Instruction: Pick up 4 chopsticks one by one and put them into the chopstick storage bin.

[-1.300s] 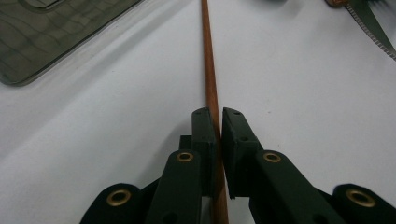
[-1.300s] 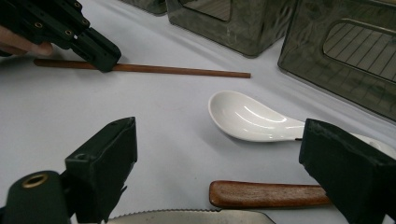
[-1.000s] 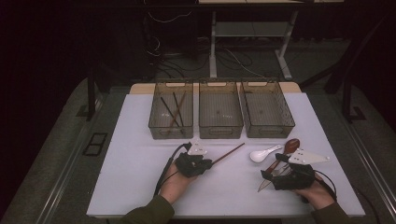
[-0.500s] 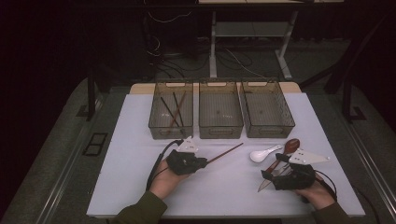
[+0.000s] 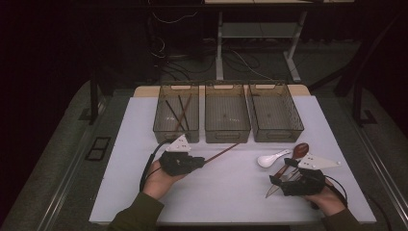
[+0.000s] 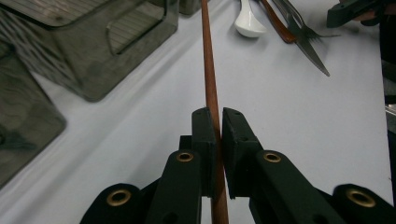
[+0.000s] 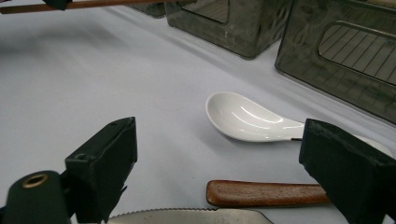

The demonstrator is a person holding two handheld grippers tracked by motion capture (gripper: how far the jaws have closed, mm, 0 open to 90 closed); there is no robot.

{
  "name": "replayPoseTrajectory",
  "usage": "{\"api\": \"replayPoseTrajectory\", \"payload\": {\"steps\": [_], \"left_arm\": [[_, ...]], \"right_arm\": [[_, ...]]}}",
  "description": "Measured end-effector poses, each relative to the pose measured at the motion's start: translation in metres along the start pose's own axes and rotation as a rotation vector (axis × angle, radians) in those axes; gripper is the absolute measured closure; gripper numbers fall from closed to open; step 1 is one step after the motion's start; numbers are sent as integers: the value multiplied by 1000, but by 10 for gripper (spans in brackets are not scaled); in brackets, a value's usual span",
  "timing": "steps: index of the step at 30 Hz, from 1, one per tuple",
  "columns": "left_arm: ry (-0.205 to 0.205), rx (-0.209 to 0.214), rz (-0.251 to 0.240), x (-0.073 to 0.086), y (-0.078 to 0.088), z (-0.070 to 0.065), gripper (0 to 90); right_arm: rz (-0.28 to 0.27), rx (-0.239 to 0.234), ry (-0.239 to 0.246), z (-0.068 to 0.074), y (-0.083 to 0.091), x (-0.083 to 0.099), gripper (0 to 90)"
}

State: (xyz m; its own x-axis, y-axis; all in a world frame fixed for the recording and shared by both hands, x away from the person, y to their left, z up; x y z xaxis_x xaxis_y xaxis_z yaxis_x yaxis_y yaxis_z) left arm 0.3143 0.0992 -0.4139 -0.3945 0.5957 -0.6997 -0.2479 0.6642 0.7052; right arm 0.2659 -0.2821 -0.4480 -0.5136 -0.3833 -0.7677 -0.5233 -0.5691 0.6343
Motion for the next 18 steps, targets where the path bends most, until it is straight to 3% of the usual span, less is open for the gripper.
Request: {"api": "replayPoseTrajectory", "payload": {"steps": [10, 18], "left_arm": [[44, -33, -67, 3, 25, 15, 835], [66, -72, -90, 2, 41, 27, 835]], "right_arm": [[1, 1, 1, 0, 0, 0, 110], [6, -1, -1, 1, -1, 0, 111]]}}
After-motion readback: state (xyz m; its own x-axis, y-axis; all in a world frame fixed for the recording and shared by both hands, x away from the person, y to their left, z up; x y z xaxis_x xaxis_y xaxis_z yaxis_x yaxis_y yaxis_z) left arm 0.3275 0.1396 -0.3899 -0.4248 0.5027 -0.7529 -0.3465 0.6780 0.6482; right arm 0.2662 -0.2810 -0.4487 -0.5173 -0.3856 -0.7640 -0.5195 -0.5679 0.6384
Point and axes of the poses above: each handheld gripper's, and its own axes: y roughly backward along the jaws, x roughly out of its underside, z roughly to its left, the point moved 2 cm from there along -y, roughly forward along the jaws, and after that the axes turned 8 degrees about z, right-handed, at the moved point
